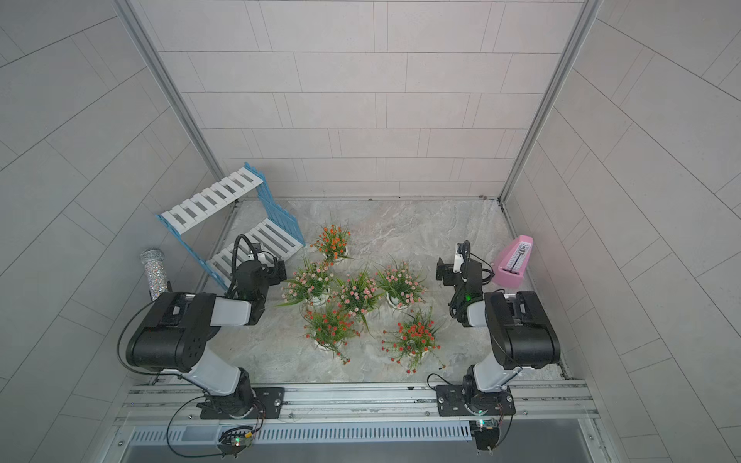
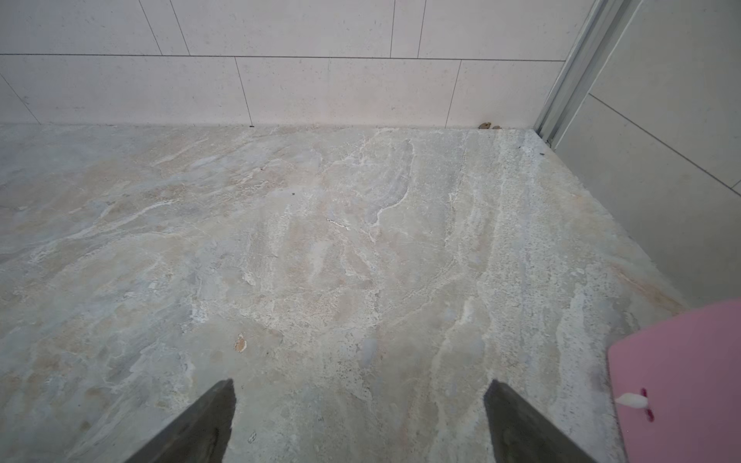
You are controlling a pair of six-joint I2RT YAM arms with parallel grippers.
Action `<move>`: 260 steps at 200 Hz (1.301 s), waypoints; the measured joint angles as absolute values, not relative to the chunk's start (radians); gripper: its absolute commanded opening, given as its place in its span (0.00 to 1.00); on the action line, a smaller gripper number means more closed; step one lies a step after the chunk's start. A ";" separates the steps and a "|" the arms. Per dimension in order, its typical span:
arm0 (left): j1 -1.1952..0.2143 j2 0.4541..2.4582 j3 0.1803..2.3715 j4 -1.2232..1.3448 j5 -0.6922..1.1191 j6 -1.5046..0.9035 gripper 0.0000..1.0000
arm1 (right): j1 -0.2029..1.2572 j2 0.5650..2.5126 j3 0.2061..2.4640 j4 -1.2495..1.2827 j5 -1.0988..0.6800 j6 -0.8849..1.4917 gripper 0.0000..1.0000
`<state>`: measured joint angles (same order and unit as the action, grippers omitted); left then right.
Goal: Place the baby's breath potted plants on the rack by color
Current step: Move the rack to the center of the board.
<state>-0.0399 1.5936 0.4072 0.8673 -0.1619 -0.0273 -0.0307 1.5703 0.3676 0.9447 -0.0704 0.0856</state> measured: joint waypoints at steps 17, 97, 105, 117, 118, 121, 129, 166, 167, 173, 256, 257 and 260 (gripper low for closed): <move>-0.039 1.594 0.407 0.867 -0.161 -0.027 0.98 | -0.031 1.570 0.367 0.945 -0.070 0.086 0.99; -0.039 1.594 0.407 0.867 -0.159 -0.028 1.00 | -0.031 1.570 0.368 0.937 -0.065 0.086 0.99; -0.039 1.594 0.407 0.867 -0.158 -0.028 1.00 | -0.031 1.570 0.368 0.937 -0.061 0.086 0.99; -0.039 1.594 0.407 0.867 -0.158 -0.028 1.00 | -0.029 1.570 0.368 0.937 -0.051 0.086 0.99; -0.039 1.594 0.407 0.867 -0.158 -0.028 1.00 | -0.029 1.570 0.367 0.937 -0.051 0.086 0.99; -0.039 1.594 0.407 0.867 -0.158 -0.028 1.00 | -0.028 1.570 0.367 0.937 -0.048 0.086 0.99; -0.039 1.594 0.407 0.867 -0.158 -0.028 1.00 | -0.027 1.570 0.367 0.937 -0.044 0.086 0.99; -0.039 1.594 0.407 0.868 -0.158 -0.027 1.00 | -0.020 1.570 0.366 0.939 -0.029 0.083 0.99; -0.039 1.593 0.407 0.868 -0.158 -0.027 0.99 | -0.019 1.570 0.366 0.939 -0.028 0.083 0.99; -0.039 1.592 0.408 0.865 -0.159 -0.026 0.98 | -0.009 1.570 0.362 0.947 -0.016 0.076 0.99; -0.143 1.380 0.673 0.431 -0.271 -0.035 0.92 | 0.101 1.459 0.299 0.971 0.152 0.014 1.00; -0.145 1.380 0.675 0.429 -0.273 -0.035 0.92 | 0.102 1.457 0.300 0.969 0.153 0.013 1.00; -0.152 1.379 0.682 0.419 -0.276 -0.036 0.91 | 0.106 1.446 0.304 0.962 0.158 0.010 1.00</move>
